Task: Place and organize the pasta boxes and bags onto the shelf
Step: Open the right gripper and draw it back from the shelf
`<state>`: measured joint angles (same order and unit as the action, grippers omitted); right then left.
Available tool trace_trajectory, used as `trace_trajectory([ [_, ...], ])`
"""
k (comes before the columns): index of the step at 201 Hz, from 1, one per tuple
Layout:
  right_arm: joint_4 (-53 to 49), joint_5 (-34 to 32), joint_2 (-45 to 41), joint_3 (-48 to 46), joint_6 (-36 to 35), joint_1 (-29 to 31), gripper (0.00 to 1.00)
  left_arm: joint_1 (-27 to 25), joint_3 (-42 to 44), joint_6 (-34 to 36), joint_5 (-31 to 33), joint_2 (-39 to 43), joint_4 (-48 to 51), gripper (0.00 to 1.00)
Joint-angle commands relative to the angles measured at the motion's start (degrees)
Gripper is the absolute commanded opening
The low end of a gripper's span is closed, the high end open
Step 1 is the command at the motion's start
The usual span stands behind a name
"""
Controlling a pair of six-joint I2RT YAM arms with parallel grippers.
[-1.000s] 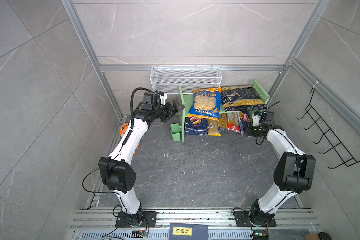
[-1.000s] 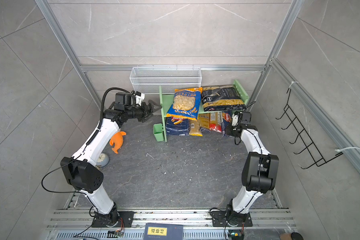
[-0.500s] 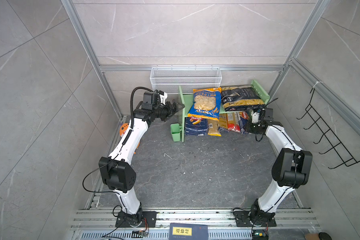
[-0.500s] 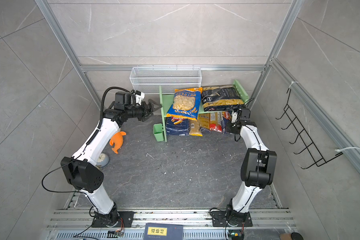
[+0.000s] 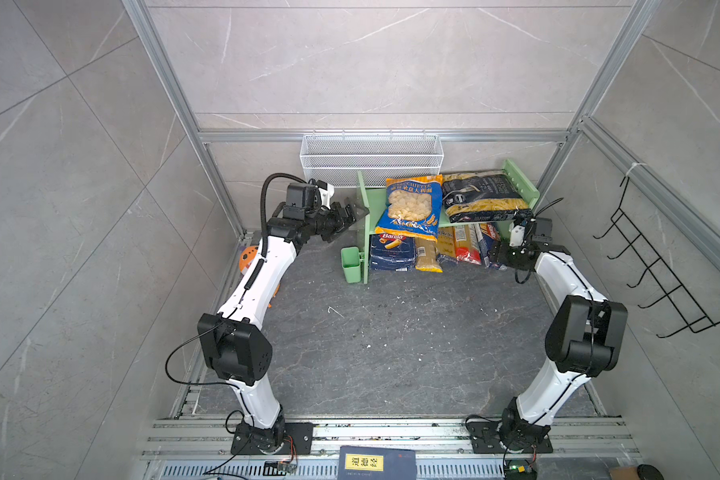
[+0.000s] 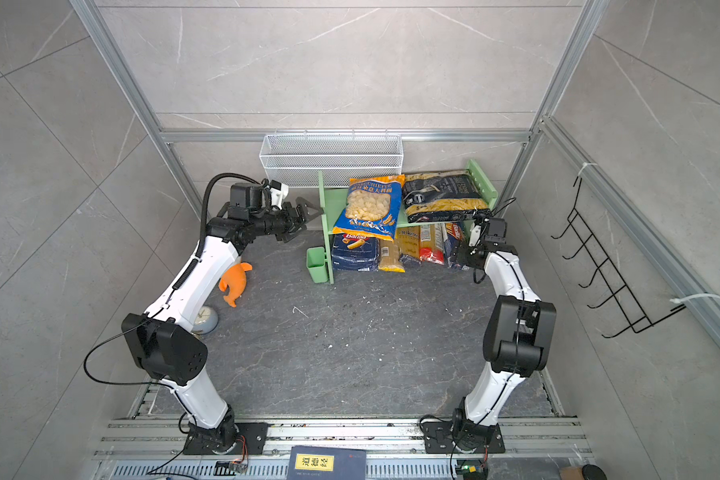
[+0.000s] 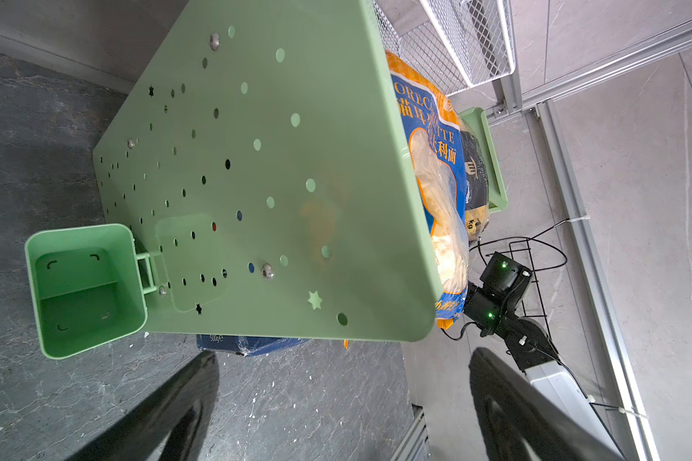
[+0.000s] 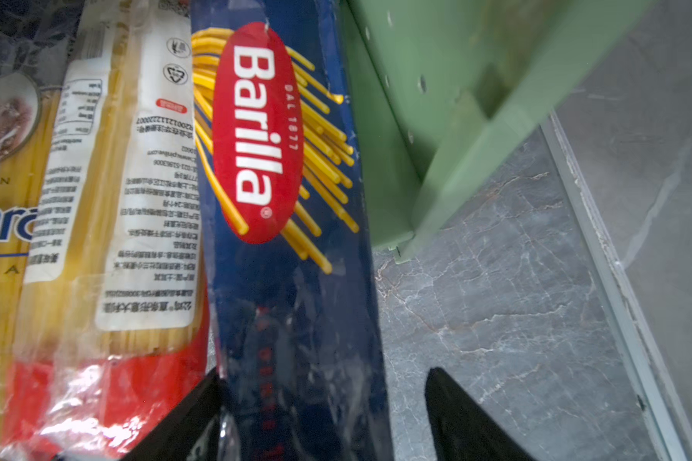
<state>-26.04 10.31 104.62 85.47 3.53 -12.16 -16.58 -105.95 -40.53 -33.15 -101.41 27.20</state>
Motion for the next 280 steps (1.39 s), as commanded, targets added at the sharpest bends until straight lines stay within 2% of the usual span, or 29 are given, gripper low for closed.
trace_trajectory([
  [1,0.1,0.4,-1.8,-1.0,0.6,-0.5,0.84,-0.5,-0.4,-0.5,-0.9,0.8,-2.3,0.99],
  [106,-1.4,5.1,-7.9,-4.8,2.0,-0.6,0.99,-0.4,1.1,1.9,-1.8,3.1,-2.0,1.00],
  [185,-8.7,4.8,-17.4,-10.0,2.6,-0.7,0.99,1.5,6.9,2.6,-1.8,6.5,-4.1,1.00],
  [230,-13.0,6.0,-26.1,-12.9,5.8,-0.5,0.99,5.8,10.6,5.0,-1.1,9.7,-3.5,1.00],
  [250,-14.4,5.1,-29.8,-13.9,6.8,0.3,0.99,8.1,13.5,7.6,2.0,12.1,-2.2,1.00],
  [280,-17.3,1.6,-34.8,-14.1,7.2,2.5,0.99,9.7,16.6,15.5,12.6,15.8,4.0,1.00],
])
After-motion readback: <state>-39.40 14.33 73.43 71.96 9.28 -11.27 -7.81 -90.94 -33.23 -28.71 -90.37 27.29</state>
